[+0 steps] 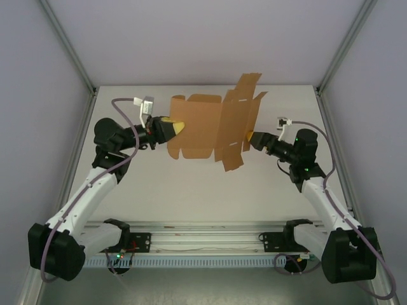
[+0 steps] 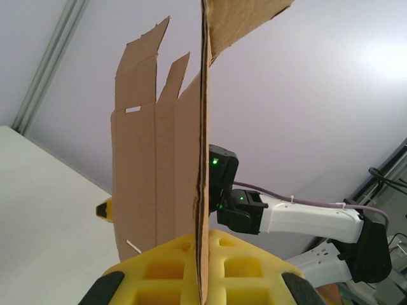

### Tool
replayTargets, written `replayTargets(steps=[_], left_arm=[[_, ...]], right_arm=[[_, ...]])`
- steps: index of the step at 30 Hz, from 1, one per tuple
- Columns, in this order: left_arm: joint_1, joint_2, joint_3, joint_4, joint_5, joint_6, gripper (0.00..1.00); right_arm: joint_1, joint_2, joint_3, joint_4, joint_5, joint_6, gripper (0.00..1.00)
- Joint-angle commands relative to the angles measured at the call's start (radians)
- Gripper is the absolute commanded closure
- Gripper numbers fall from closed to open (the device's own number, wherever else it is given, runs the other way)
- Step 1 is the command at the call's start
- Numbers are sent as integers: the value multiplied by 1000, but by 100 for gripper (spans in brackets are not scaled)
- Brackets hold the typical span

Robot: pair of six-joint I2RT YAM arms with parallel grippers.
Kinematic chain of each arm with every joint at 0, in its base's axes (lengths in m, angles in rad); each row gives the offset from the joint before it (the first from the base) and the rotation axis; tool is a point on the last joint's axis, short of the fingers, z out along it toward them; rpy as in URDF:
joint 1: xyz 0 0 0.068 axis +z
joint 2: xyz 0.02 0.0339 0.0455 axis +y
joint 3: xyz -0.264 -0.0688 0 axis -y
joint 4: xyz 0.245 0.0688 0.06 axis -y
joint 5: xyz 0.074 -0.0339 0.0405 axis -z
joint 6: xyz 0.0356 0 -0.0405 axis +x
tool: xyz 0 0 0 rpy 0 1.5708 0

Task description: Assemble paper box

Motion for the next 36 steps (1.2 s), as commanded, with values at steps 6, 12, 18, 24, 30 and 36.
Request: replayTargets(steps=[6, 12, 18, 24, 30, 36], left_arm=[[-6, 9, 16, -76, -37, 48, 100], [-6, 11, 26, -171, -108, 97, 100], [-5, 24, 31, -230, -174, 128, 100], [-6, 35, 35, -482, -429, 249, 12], [-4, 86, -6, -796, -904, 324, 0], [-5, 208, 27, -952, -1038, 355, 0]], right_arm=[[-4, -40, 52, 120, -133, 56, 34], [-4, -76, 59, 11, -74, -10, 60], [-5, -69, 66, -64, -52, -46, 97], [0, -18, 117, -277, 57, -148, 100], [61, 120, 121, -434, 171, -273, 100], [122, 331, 169, -500, 388, -405, 100]])
